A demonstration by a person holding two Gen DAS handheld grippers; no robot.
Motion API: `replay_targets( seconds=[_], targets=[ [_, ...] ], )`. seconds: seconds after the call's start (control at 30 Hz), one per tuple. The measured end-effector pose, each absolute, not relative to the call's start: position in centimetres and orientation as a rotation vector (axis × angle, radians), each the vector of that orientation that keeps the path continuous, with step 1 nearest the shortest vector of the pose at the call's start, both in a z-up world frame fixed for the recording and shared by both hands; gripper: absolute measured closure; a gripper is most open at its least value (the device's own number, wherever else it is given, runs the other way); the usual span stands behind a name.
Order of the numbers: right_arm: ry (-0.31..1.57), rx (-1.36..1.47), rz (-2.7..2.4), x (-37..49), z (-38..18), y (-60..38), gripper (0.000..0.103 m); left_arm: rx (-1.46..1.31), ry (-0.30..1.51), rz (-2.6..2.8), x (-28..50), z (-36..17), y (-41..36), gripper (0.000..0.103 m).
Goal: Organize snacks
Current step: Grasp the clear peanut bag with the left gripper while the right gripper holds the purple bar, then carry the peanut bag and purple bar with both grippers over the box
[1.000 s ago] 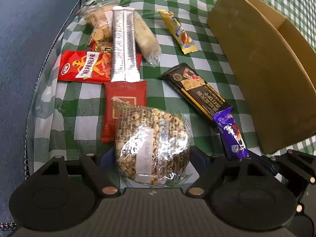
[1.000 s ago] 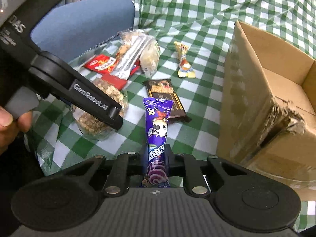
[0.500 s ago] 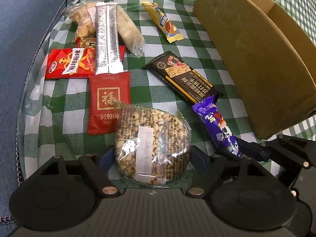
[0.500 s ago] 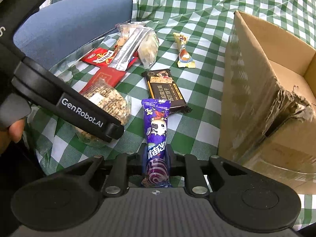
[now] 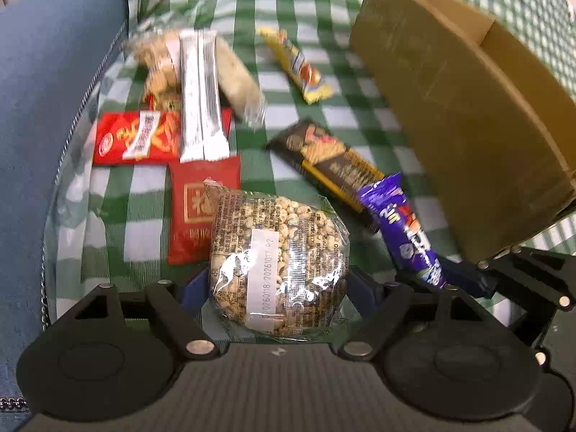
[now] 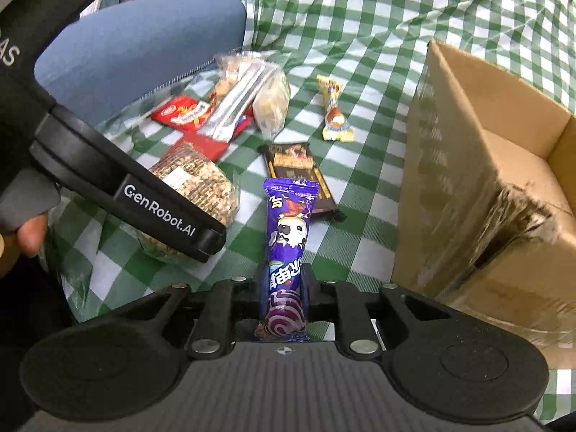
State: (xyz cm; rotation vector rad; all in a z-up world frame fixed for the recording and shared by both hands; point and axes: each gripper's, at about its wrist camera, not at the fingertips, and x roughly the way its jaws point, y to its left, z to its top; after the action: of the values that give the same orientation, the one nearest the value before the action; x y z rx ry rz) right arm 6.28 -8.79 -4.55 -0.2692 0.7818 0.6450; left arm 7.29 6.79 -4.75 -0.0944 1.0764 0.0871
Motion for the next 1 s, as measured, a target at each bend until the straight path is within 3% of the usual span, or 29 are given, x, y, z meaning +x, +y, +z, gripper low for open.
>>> replay_targets(
  seconds=[0.43, 0.77, 1.0],
  targets=[
    [0.587, -0.235, 0.668, 4.3, -0.8, -9.9, 0.085, -0.199, 0.713, 0.096, 3.4, 0.5, 7.6, 0.020],
    [0.445, -0.138, 0.668, 4.3, 5.5, -13.3, 0.085, -0.265, 0.605, 0.070, 2.6, 3.4, 7.6, 0.020],
    [0.374, -0.086, 0.619, 9.2, 10.3, -18.6, 0.085, -0.238, 0.531, 0.031, 2.3, 5.4, 5.9, 0.020]
  ],
)
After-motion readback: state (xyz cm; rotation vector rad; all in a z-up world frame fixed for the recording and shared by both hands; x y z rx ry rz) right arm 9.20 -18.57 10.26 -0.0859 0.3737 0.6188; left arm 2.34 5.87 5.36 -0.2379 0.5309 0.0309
